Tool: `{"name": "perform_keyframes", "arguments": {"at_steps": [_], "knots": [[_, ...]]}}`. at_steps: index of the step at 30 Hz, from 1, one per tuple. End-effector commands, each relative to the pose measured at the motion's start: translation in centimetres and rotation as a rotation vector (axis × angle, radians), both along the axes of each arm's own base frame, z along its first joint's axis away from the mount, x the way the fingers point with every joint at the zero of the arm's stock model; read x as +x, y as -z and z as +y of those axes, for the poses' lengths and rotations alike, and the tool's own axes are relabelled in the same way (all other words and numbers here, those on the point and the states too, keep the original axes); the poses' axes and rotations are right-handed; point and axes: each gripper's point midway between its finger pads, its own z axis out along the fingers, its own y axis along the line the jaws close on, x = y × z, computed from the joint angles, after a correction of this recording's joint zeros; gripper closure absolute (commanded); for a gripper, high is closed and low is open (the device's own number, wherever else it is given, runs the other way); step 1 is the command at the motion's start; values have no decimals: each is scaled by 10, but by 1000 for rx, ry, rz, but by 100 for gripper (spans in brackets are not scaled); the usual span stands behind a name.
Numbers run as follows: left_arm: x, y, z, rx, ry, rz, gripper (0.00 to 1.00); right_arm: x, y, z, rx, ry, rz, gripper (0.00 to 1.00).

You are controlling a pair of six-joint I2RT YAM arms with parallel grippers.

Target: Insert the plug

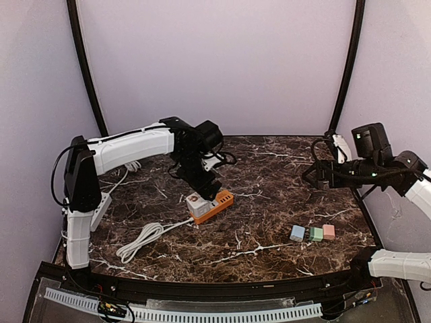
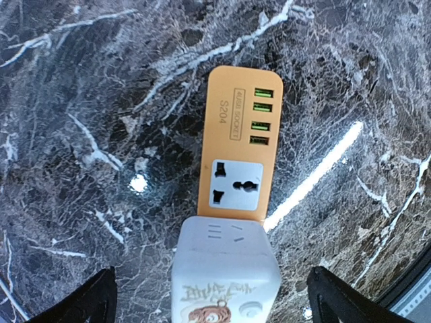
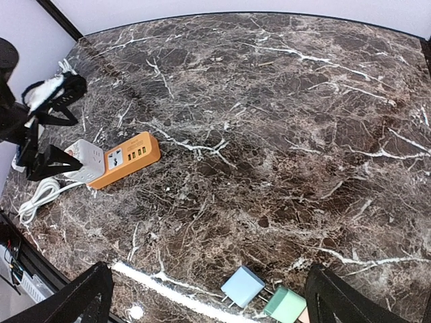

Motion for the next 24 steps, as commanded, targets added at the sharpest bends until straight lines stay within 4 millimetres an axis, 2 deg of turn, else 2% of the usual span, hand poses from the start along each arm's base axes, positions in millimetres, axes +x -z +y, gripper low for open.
{"name": "perform_keyframes", "arguments": {"at_steps": [1, 4, 5, 6, 7, 8, 9, 13, 18, 20, 23, 24], "knots": [[2, -62, 17, -19, -71, -112, 1, -3, 11, -15, -11, 96, 35, 1], [10, -84, 28, -22, -136, -190, 1, -2, 20, -30, -39, 190, 59, 1], [18, -98, 40, -17, -211, -268, 1, -2, 23, -34, -46, 217, 68, 1], [24, -85, 46, -7, -248, -301, 1, -3, 28, -38, -52, 246, 83, 1], [29, -94, 59, -26, -296, -341, 1, -4, 33, -40, -52, 273, 105, 1], [30, -84, 63, -30, -311, -332, 1, -7, 40, -40, -49, 280, 136, 1], [32, -87, 68, -71, -348, -309, 1, -9, 45, -35, -45, 259, 167, 1], [26, -107, 60, -189, -375, -294, 1, -19, 69, -26, -37, 237, 293, 1], [9, -105, 53, -235, -390, -234, 4, -28, 84, -25, -16, 257, 353, 1], [-1, -104, 45, -239, -372, -223, 7, -33, 94, -23, -15, 254, 401, 1], [-17, -104, 22, -220, -301, -233, 8, -37, 106, -21, -15, 268, 461, 1], [-17, -100, 20, -196, -304, -242, 9, -37, 108, -20, -9, 277, 474, 1]]}}
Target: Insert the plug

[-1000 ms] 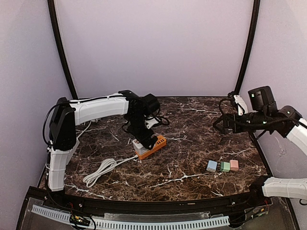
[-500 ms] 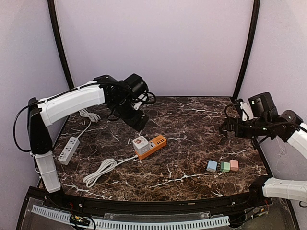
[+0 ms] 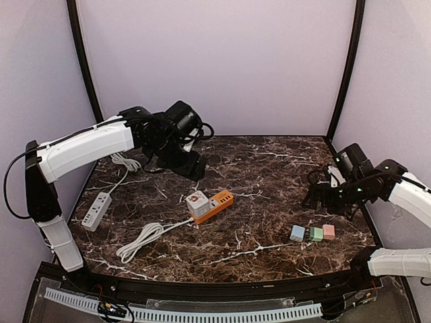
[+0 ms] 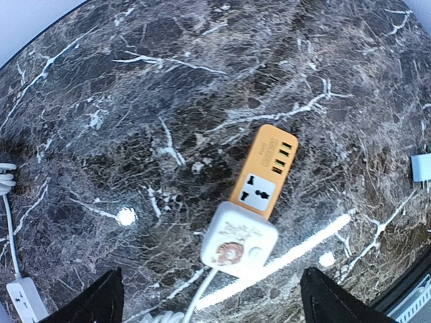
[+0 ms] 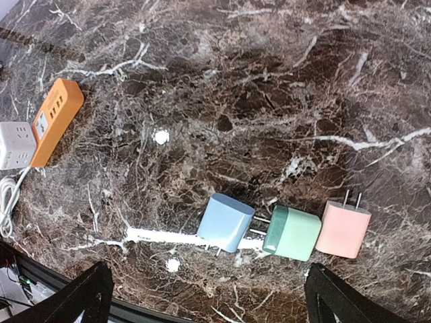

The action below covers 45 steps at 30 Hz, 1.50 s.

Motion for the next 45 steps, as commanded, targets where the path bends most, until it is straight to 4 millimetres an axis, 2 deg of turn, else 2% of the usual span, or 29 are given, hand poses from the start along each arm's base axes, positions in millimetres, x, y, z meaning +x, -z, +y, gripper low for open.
{"name": "perform_keyframes", "arguments": {"at_steps": [1, 3, 8, 14, 19, 25, 37, 45], "knots": [[-23, -7, -26, 4, 42, -3, 11, -7, 17, 4, 34, 48, 101, 1], [-26, -5, -38, -10, 41, 10, 15, -6, 21, 6, 41, 78, 125, 1], [-40, 0, -72, -69, 69, 12, 17, -12, 44, 10, 57, 144, 244, 1], [-50, 7, -94, -110, 76, 31, 20, -19, 51, 17, 108, 204, 275, 7], [-54, 9, -97, -113, 74, 30, 22, -24, 60, 28, 149, 222, 287, 17], [-61, 14, -100, -113, 71, 43, 24, -30, 80, 40, 102, 197, 333, 18], [-73, 18, -102, -108, 74, 49, 26, -26, 104, 38, 28, 218, 335, 33], [-72, 15, -105, -116, 89, 34, 27, -20, 121, 37, -20, 207, 334, 40]]}}
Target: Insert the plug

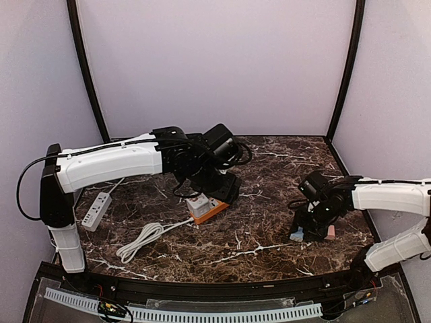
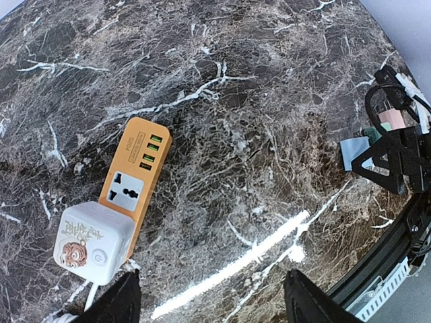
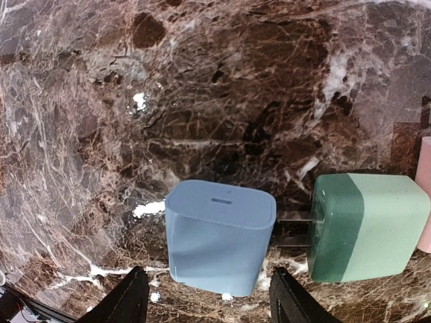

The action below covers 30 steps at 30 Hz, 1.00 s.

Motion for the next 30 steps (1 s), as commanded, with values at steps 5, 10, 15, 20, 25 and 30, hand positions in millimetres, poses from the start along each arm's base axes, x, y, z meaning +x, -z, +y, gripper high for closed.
{"name": "perform_keyframes", "arguments": {"at_steps": [5, 10, 15, 20, 25, 30], "knots": [[-3, -4, 1, -2, 15, -13, 27, 7, 15, 2, -35, -27, -12, 44], [-3, -4, 1, 3, 22, -18, 27, 7, 17, 2, -46, -39, -4, 49], [-2, -3, 0, 4, 31, -22, 28, 1, 22, -1, -89, -73, 15, 47], [-2, 0, -2, -1, 37, -23, 28, 2, 23, -5, -133, -87, -9, 49], [-2, 4, -4, -7, 40, -20, 28, 5, 26, -7, -164, -91, -49, 53], [-2, 5, -6, -7, 47, -21, 28, 0, 32, -11, -227, -94, -59, 54]]}}
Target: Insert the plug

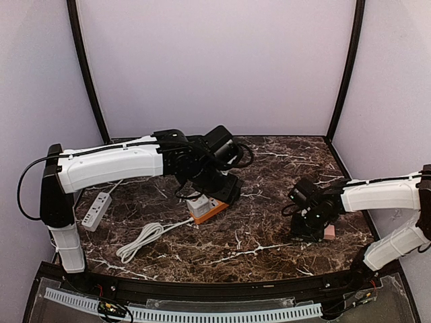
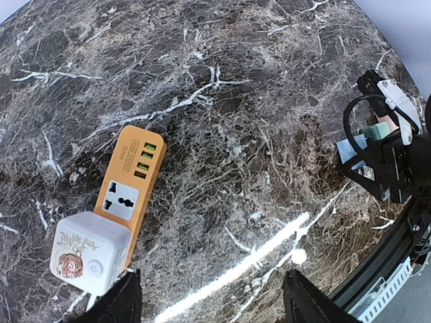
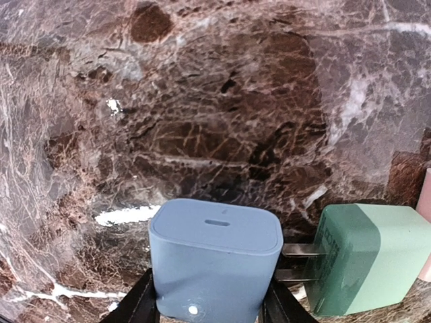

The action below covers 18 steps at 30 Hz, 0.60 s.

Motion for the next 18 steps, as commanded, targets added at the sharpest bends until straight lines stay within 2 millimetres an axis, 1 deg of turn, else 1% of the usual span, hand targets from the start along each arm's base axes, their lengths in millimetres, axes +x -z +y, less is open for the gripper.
{"name": "perform_keyframes", "arguments": {"at_steps": [1, 4, 9, 15, 18], "knots": [[-4, 2, -1, 5, 22, -2, 28, -5, 13, -9, -94, 3, -17, 54], [-4, 4, -1, 8, 26, -1, 28, -8, 16, -11, -118, 3, -26, 52], [-3, 4, -5, 5, 34, 1, 29, -5, 18, -18, -143, 25, -75, 50], [-5, 5, -5, 16, 48, 7, 28, -1, 16, -23, -164, 36, -124, 50], [-5, 4, -5, 18, 55, 5, 29, 0, 16, -23, -175, 33, -130, 53]]}}
